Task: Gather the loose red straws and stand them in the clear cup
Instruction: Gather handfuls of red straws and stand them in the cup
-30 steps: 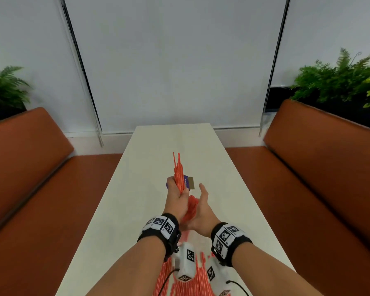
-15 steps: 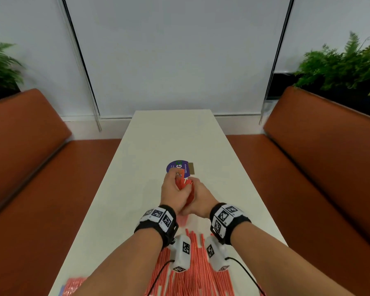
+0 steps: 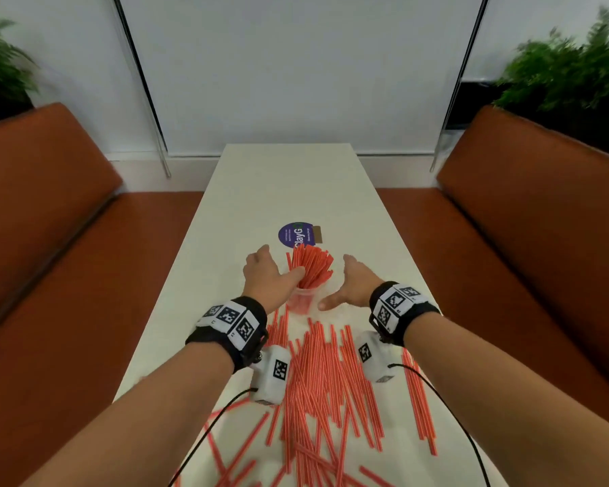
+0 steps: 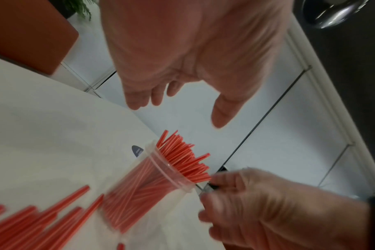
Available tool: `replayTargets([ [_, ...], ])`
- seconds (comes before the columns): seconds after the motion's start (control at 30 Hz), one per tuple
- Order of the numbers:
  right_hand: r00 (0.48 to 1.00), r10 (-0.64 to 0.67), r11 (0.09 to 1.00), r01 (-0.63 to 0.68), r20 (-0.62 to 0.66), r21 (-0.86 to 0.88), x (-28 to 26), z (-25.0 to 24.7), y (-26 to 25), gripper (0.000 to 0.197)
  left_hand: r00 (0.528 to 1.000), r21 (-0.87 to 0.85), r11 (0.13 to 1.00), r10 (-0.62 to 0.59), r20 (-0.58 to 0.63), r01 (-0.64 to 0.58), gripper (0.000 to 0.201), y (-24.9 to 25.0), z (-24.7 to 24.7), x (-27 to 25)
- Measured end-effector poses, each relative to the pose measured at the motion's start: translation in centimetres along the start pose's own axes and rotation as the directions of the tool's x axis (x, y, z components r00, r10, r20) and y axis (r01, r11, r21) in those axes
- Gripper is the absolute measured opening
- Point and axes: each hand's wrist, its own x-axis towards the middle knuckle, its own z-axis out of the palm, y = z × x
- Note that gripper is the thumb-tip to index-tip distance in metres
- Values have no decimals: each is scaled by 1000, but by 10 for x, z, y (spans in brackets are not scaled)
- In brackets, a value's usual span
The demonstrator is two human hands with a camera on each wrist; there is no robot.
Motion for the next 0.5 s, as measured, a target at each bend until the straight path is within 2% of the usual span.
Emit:
replayTargets([
  [0.1, 984, 159, 934, -125, 75, -335, -31, -5, 10, 81, 989, 265, 962, -96, 111, 63, 79, -14, -16, -37],
  [0.2, 976, 205, 834, -132, 79, -536, -54, 7, 28, 34, 958, 478, 873, -212, 192, 98, 82, -35, -26, -81],
  [0.27, 964, 246, 760, -129, 98, -637, -70, 17, 44, 12, 930, 551, 829, -275, 246, 99, 94, -50, -29, -108],
  [0.37, 947, 303, 694, -139, 110, -707, -94, 29, 61, 9, 879, 612, 788, -342, 332, 76, 115, -70, -30, -147],
  [0.5, 950, 303, 670, -153, 80, -726, -119, 51, 67, 31, 841, 677, 734, -399, 367, 53, 134, -94, -26, -184],
])
